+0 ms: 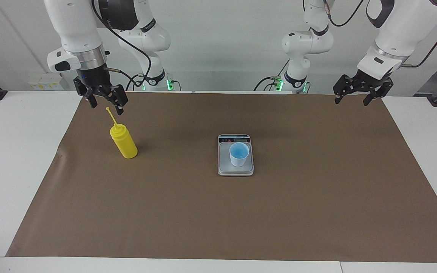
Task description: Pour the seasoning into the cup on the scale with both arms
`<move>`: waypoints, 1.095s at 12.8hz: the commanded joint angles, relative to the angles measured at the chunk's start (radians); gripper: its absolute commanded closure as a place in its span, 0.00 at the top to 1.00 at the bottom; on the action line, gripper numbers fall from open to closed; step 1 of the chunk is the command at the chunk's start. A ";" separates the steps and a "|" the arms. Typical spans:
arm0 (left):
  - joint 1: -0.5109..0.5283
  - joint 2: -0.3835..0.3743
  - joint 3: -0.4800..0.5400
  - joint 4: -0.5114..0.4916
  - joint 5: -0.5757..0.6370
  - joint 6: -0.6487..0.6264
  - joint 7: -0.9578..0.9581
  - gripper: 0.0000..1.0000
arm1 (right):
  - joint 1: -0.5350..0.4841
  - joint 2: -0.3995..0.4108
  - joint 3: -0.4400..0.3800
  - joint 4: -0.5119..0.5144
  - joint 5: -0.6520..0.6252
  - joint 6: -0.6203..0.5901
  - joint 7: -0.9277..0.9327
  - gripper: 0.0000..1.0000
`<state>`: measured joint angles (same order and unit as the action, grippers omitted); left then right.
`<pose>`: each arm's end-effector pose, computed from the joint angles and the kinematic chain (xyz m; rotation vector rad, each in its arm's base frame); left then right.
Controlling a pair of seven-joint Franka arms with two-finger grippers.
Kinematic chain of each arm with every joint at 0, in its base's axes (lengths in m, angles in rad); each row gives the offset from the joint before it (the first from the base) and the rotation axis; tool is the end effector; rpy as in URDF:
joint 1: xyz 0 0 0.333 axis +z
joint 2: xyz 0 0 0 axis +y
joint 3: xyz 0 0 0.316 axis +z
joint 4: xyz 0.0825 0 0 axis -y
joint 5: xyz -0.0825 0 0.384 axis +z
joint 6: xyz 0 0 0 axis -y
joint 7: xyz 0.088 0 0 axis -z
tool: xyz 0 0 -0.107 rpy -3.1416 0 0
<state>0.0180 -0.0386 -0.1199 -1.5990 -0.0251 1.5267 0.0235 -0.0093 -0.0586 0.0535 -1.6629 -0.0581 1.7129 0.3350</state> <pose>0.5346 -0.0588 0.6284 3.1158 -0.1964 -0.0543 0.5492 0.0197 0.6262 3.0652 -0.4407 0.1830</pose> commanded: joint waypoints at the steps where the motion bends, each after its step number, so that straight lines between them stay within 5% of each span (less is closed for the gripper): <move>1: -0.003 -0.038 0.003 -0.054 -0.012 -0.004 -0.003 1.00 | -0.014 0.046 0.003 0.131 0.043 -0.123 -0.086 1.00; 14: 0.004 -0.049 0.002 -0.070 -0.012 -0.002 -0.008 1.00 | -0.004 0.042 0.020 0.121 0.037 -0.211 -0.226 1.00</move>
<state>0.0181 -0.0544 -0.1185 -1.6333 -0.0251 1.5228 0.0234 -0.0060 -0.0064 0.0674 -1.5244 -0.0255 1.5045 0.1301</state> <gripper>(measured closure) 0.000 0.000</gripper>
